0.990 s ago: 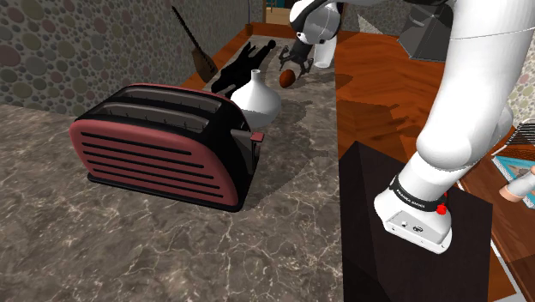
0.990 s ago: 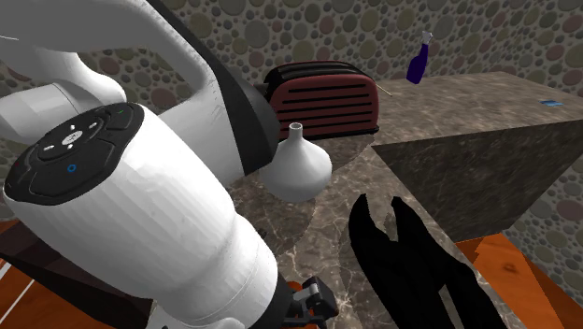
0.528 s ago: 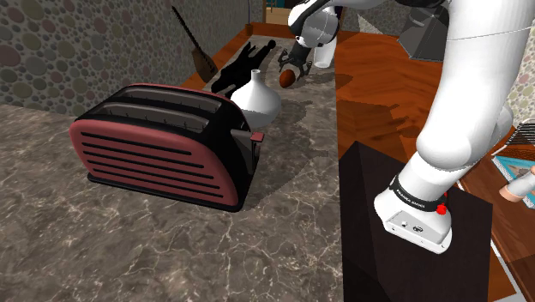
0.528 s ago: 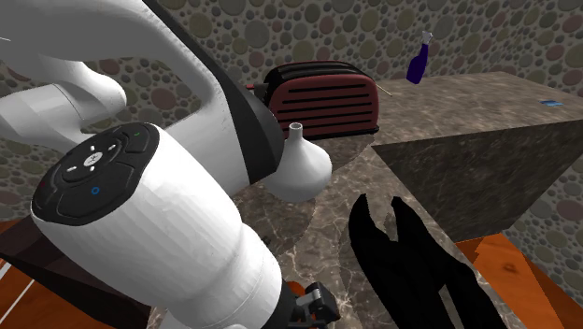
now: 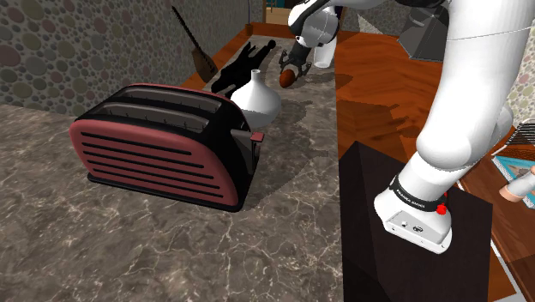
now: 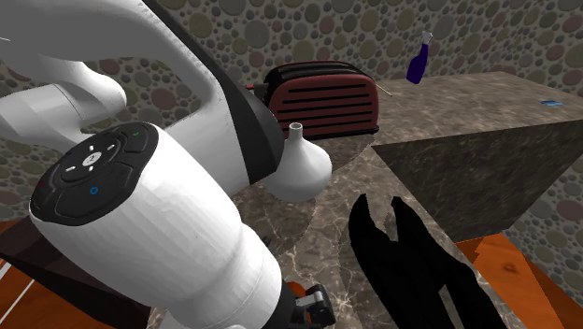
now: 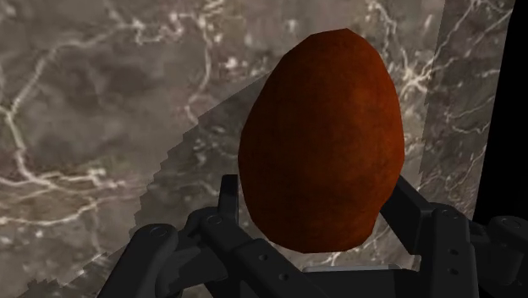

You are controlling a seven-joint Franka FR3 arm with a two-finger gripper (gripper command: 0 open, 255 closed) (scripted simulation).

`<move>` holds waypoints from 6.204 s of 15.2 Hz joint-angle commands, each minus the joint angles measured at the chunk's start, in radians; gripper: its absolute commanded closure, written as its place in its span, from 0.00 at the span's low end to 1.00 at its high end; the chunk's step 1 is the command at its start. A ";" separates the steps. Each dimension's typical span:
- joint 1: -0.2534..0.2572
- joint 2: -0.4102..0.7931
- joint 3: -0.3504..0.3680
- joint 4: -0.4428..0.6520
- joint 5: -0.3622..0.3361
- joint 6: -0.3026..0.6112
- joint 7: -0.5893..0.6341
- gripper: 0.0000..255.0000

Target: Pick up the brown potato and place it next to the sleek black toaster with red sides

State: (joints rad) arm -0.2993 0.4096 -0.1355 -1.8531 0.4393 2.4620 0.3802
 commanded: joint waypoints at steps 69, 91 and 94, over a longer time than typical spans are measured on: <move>0.118 -0.446 0.010 0.151 -0.242 -0.533 0.380 1.00; 0.281 -0.866 0.334 -0.276 -0.293 -0.459 0.867 1.00; 0.302 -0.890 0.388 -0.290 -0.287 -0.461 0.938 1.00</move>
State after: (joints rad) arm -0.0059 -0.4684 0.2324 -2.1351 0.1494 2.0018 1.2900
